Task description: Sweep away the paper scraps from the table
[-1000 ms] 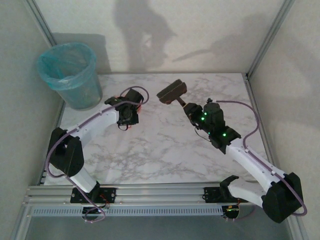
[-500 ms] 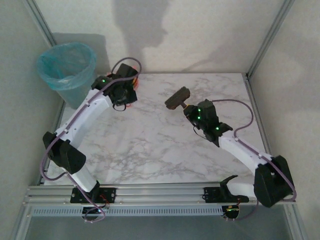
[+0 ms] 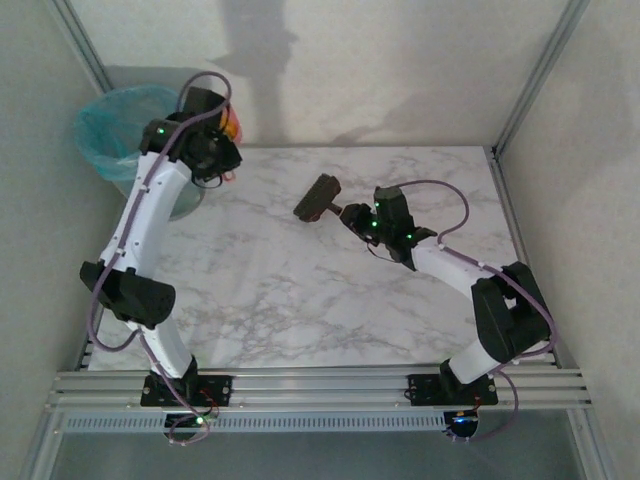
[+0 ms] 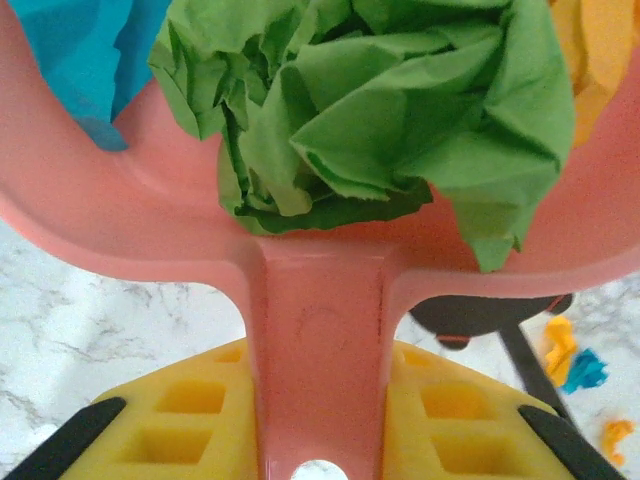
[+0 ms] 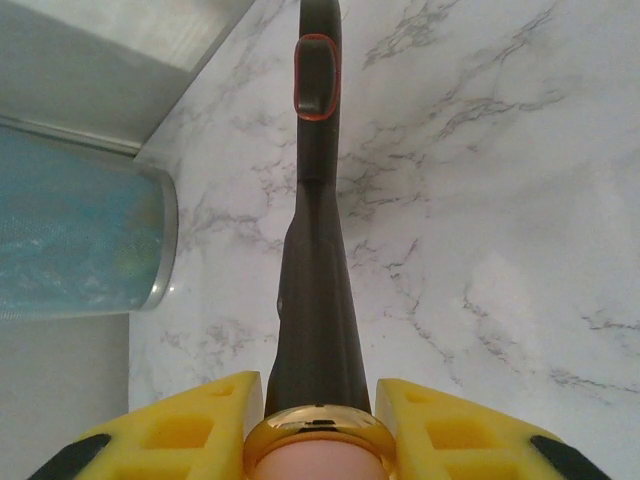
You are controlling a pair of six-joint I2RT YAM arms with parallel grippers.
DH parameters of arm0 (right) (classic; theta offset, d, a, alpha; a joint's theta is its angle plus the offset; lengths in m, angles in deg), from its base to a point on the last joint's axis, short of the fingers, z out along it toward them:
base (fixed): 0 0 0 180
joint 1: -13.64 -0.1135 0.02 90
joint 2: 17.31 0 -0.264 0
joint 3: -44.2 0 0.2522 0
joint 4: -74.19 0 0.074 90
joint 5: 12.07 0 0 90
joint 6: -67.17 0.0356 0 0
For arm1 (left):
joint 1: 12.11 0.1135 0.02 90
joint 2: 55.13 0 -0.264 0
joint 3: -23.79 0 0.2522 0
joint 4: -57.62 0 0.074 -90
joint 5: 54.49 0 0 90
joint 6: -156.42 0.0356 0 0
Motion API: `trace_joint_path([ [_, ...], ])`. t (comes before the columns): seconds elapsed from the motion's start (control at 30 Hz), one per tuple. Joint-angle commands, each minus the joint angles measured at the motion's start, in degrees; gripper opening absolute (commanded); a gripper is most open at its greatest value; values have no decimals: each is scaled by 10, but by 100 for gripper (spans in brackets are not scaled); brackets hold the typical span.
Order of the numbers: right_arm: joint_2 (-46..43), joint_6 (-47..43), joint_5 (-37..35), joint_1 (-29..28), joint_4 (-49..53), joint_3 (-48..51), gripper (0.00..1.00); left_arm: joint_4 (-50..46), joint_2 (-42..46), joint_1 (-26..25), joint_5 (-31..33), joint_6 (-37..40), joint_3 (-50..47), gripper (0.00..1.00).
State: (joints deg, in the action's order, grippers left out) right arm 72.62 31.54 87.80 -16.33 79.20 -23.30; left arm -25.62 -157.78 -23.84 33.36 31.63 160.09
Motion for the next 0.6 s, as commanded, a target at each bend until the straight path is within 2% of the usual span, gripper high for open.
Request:
trace_joint_path([
  [0.0, 12, -21, 19, -8, -38, -34, 0, 4, -17, 41, -75, -14, 37, 0],
  [0.23, 32, -28, 29, -14, -34, -52, 0, 30, -57, 116, -198, -20, 104, 0],
  [0.57, 53, -33, 33, -20, -24, -70, 0, 112, -60, 157, -283, -70, 104, 0],
])
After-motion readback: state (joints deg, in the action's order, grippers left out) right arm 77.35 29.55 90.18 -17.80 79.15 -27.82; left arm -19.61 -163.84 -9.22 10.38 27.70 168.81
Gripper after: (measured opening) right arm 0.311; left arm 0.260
